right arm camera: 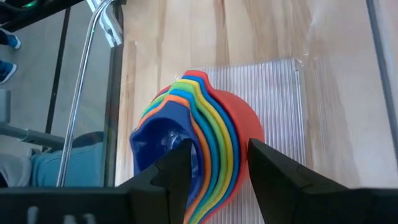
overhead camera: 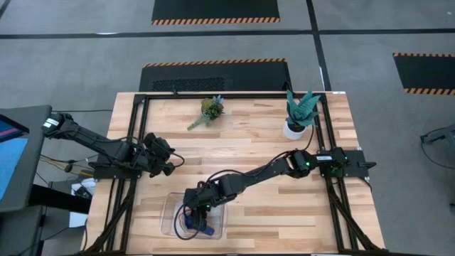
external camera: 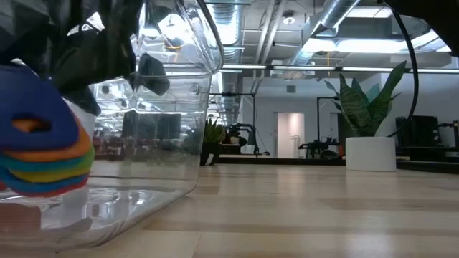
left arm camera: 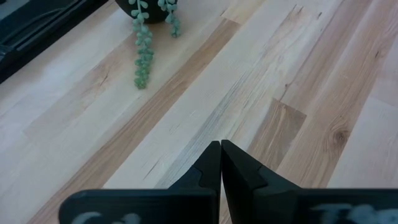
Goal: Nest measuring cups in basket
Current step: Put the stacked measuring cups into the transparent bin
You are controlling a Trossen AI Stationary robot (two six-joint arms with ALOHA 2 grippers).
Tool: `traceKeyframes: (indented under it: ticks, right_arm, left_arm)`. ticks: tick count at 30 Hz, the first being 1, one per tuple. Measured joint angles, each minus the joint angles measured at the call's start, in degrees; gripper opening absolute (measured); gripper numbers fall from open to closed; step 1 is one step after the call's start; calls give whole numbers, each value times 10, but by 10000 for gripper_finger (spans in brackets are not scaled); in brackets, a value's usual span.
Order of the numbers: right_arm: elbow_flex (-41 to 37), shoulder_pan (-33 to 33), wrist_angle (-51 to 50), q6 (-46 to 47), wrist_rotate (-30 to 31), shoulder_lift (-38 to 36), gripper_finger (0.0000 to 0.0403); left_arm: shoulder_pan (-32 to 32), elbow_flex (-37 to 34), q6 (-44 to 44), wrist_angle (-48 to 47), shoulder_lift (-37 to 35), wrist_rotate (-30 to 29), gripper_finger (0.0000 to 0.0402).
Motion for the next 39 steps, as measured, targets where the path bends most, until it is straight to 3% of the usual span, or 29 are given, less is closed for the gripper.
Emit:
traceKeyframes:
  ticks: [16,22,28,35,37,39]
  right_arm:
    - [0,-10,6,-86,24,-32,165]
    - [0,-17,-40,-148,34,-69,163]
    - [1,-6,-195,-163,153,-109,163]
    - [0,26,-460,-94,385,-128,163]
    - [0,28,-547,-43,413,-130,163]
    - [-11,27,-565,-5,416,-131,163]
  left_arm:
    - [0,0,3,0,0,0,0]
    - [0,0,3,0,0,0,0]
    - [0,0,3,-1,0,0,0]
    - [0,0,25,12,0,-4,0]
    - [0,0,50,42,0,-15,0]
    - [0,5,103,98,0,-18,0]
